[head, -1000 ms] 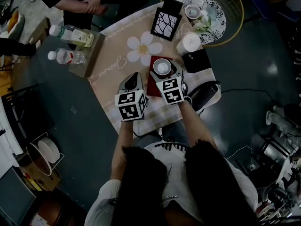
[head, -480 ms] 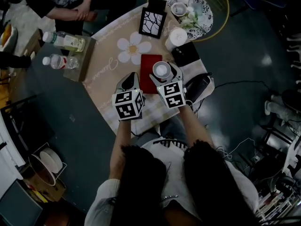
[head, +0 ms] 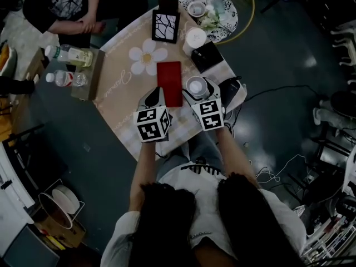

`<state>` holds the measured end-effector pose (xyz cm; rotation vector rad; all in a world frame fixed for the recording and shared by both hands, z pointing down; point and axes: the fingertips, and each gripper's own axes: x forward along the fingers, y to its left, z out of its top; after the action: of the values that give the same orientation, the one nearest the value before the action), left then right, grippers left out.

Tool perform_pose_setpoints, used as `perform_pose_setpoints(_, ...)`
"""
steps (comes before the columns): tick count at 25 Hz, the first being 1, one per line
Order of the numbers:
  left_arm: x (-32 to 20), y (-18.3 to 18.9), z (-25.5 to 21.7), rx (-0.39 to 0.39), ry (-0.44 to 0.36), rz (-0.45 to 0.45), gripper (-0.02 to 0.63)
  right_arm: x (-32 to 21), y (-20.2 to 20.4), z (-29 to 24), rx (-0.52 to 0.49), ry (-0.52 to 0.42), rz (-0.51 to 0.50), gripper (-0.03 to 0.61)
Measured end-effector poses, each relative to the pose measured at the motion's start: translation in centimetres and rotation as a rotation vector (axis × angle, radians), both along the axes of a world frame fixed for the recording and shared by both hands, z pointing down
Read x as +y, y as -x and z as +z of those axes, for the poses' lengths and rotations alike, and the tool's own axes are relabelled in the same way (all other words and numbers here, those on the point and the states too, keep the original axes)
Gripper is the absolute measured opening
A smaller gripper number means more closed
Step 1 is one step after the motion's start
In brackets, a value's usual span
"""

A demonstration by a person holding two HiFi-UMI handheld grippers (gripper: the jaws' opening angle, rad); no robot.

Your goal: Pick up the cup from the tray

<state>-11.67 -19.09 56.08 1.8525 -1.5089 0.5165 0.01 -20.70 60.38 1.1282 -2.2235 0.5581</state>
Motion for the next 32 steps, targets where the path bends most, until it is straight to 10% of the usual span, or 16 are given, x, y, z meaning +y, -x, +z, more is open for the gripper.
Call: perform_pose_setpoints(32,5.0,0.6,1.3,-0.082,0.001,-0.012,0.008,2.7,1.2,4.0,0.045,-0.011,-0.044,0.374)
